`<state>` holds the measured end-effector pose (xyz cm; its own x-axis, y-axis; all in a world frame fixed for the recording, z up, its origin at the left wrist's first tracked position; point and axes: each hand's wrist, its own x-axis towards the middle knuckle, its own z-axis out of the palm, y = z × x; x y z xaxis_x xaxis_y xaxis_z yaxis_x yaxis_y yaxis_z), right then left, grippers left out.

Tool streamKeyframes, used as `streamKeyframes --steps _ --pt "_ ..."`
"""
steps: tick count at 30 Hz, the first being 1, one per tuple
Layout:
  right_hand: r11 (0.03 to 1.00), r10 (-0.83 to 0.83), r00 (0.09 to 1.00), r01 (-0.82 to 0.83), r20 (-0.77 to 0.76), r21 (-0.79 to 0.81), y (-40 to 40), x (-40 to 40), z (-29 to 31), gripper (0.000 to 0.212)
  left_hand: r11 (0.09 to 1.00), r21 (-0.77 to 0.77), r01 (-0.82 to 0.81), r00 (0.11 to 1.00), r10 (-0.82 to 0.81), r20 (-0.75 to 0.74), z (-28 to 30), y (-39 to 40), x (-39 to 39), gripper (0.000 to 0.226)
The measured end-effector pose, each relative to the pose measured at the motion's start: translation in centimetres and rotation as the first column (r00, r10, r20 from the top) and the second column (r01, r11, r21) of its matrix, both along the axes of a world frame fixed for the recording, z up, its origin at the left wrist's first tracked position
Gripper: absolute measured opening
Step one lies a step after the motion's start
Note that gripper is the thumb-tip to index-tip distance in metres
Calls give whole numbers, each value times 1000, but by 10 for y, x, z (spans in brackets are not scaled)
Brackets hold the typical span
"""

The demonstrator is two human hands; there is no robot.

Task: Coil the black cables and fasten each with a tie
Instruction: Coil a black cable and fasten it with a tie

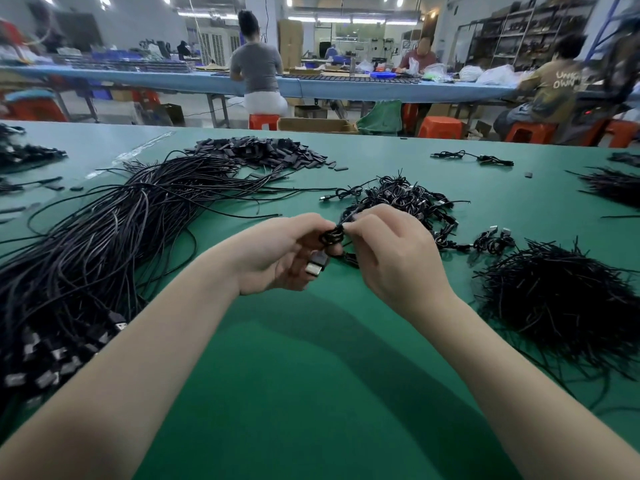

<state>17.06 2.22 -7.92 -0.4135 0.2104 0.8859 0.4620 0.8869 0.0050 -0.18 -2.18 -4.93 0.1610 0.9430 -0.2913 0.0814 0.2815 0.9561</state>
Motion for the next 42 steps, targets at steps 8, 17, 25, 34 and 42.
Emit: streamKeyframes --steps 8,17,25,34,42 --pt "936 74 980 -132 -182 -327 1 -3 0 2 953 303 24 991 -62 116 4 0 -5 30" --pt "568 94 952 -293 -293 -769 3 -10 0 11 826 563 0 961 155 -227 1 -1 -4 65" --pt "918 22 999 -35 -36 -395 -3 -7 -3 8 889 445 -109 968 196 -155 -2 1 2 38" --pt "998 -43 999 42 26 44 3 5 -2 12 997 -4 78 994 -78 -74 -2 -3 6 31" --pt "992 -52 996 44 68 115 1 0 -8 19 992 118 37 953 0 -304 -3 -4 11 43"
